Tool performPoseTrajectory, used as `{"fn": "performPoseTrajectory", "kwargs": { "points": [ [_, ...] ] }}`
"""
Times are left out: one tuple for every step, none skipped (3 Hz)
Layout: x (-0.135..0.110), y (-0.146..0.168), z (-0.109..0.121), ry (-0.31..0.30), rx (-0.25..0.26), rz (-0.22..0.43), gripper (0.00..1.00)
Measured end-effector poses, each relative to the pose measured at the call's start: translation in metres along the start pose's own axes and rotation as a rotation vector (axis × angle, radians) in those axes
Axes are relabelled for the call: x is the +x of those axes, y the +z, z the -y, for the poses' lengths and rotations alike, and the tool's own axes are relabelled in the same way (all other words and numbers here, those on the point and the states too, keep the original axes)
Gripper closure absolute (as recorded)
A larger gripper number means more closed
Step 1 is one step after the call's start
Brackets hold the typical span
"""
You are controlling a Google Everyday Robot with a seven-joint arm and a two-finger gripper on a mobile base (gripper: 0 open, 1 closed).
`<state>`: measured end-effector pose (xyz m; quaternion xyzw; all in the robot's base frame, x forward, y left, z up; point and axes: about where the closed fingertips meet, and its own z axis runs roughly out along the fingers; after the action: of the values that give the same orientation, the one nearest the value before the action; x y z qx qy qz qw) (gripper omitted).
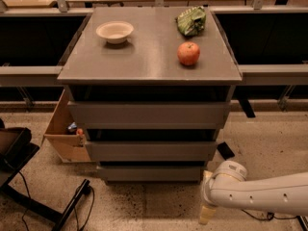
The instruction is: Open bottom drawer
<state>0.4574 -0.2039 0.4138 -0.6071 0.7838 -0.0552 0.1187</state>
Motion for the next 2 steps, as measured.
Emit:
{"fn": "performPoseTrajectory", "kwargs": {
  "points": [
    [0.0003, 0.0081, -0.0024, -0.012, -0.006, 0.0, 0.0],
    [-0.009, 0.0159, -0.0008, -0.022, -0.007, 0.015, 0.0]
  ]
}}
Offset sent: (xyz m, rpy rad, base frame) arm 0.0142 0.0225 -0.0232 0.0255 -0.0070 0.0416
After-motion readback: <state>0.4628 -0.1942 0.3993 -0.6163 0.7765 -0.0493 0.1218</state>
